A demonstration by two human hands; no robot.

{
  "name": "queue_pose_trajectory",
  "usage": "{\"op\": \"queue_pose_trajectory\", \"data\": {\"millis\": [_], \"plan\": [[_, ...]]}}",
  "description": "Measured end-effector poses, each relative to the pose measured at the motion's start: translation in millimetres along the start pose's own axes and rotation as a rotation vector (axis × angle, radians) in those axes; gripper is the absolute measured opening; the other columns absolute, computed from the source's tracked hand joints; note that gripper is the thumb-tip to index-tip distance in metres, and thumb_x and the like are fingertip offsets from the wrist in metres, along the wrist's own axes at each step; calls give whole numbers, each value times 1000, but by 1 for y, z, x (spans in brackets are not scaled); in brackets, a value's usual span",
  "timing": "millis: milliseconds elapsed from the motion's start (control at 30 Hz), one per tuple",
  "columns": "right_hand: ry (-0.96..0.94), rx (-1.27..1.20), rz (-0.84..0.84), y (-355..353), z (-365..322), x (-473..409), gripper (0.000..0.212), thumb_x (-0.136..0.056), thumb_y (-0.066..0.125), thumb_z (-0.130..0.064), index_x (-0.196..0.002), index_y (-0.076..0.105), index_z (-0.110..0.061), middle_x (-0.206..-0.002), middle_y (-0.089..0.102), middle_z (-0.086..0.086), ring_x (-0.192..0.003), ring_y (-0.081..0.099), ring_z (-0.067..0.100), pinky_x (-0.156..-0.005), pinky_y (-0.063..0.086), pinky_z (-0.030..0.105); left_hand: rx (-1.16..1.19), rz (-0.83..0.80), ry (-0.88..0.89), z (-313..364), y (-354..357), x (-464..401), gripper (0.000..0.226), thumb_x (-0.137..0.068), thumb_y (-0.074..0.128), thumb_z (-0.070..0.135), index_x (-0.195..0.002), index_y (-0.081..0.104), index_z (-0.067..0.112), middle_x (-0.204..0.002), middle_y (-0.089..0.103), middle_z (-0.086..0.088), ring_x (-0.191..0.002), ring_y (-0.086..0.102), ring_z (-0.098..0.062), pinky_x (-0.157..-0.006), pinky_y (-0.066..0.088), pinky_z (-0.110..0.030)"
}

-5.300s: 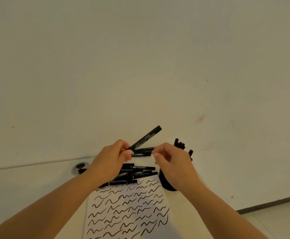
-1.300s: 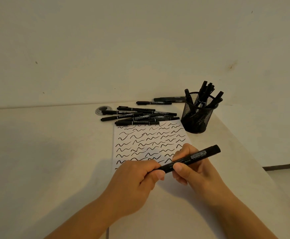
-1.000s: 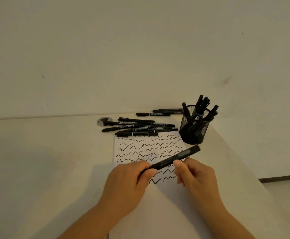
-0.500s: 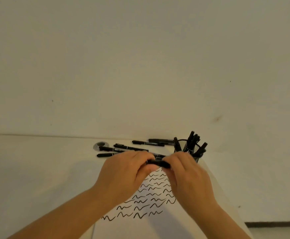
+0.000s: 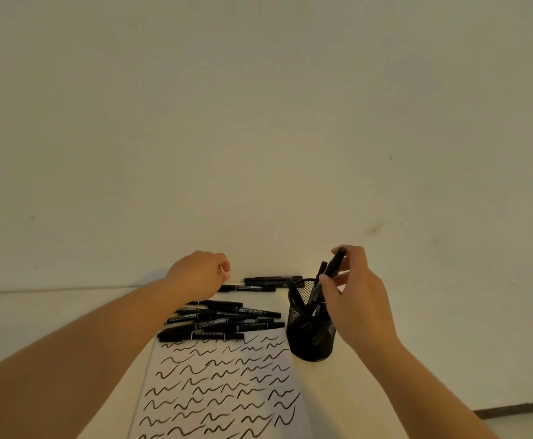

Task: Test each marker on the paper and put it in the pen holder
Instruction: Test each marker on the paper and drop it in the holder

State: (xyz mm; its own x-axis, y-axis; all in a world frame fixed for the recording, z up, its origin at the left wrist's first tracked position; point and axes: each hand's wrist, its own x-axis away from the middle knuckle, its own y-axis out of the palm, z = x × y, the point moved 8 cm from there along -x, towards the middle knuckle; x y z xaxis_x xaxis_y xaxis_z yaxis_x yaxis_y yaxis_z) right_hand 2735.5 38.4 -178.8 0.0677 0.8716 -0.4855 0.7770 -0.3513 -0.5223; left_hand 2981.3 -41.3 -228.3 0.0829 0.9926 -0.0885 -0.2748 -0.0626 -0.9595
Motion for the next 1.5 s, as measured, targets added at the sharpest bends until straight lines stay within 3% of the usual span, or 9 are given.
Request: {"op": "queue_pose_trajectory", "data": {"millis": [100,167,300,433,800,1000,1200,1400,1500], "plan": [[-39,62,-19,8,6,-2,55,-86,59,-18,-118,25,-46,-77,49,-22,-68,57,2,-52,49,20,-77,-52,23,3,19,-24,28,-96,38,26,-119,53,24,-122,57,0,-105,53,-18,-87,45,-32],[-75,109,-42,13,8,-4,55,-86,59,-20,-118,24,-48,-80,52,-21,-68,58,3,-51,44,13,-140,-67,36,6,33,-38,29,-96,36,24,-120,51,23,-123,56,-1,-106,52,-19,-87,44,-31],[-84,167,-104,26,16,-7,39,-89,51,-20,-119,34,-37,-91,50,-15,-75,56,10,-64,49,24,-155,-98,65,17,57,-58,31,-97,36,21,-124,51,21,-125,54,-3,-110,51,-21,-89,43,-32],[-93,192,-123,33,19,-5,36,-90,50,-23,-123,37,-32,-98,56,-10,-80,57,12,-69,49,26,-153,-101,133,32,70,-74,31,-97,37,20,-125,51,18,-126,53,-4,-112,50,-22,-91,41,-32],[-142,305,-142,45,23,-1,34,-92,47,-29,-126,44,-29,-121,55,-12,-96,58,9,-73,41,17,-275,-49,183,45,86,-86,25,-92,46,37,-110,54,23,-110,51,1,-95,52,-19,-66,33,-28],[-162,331,-141,43,19,0,36,-93,44,-29,-128,42,-27,-119,55,-10,-91,57,11,-65,34,16,-260,-150,98,43,93,-84,29,-93,44,36,-115,55,20,-115,53,-4,-104,50,-21,-74,36,-29],[-179,345,-131,39,14,0,33,-92,44,-30,-125,45,-27,-115,53,-9,-92,54,11,-67,37,17,-119,-253,-3,41,94,-78,30,-92,49,30,-118,54,15,-121,54,-8,-109,50,-23,-89,41,-31],[-233,399,-117,26,2,5,38,-88,51,-26,-125,49,-19,-115,52,-2,-103,45,16,-83,42,24,-100,-217,-29,46,86,-65,26,-92,50,32,-112,51,15,-113,57,-7,-96,52,-20,-75,40,-29],[-302,452,8,7,-18,15,34,-76,66,-17,-109,61,-11,-100,61,5,-90,54,24,-74,50,33,-96,-87,18,48,64,-56,26,-93,48,30,-112,53,13,-108,57,-6,-88,50,-17,-68,35,-26]]}}
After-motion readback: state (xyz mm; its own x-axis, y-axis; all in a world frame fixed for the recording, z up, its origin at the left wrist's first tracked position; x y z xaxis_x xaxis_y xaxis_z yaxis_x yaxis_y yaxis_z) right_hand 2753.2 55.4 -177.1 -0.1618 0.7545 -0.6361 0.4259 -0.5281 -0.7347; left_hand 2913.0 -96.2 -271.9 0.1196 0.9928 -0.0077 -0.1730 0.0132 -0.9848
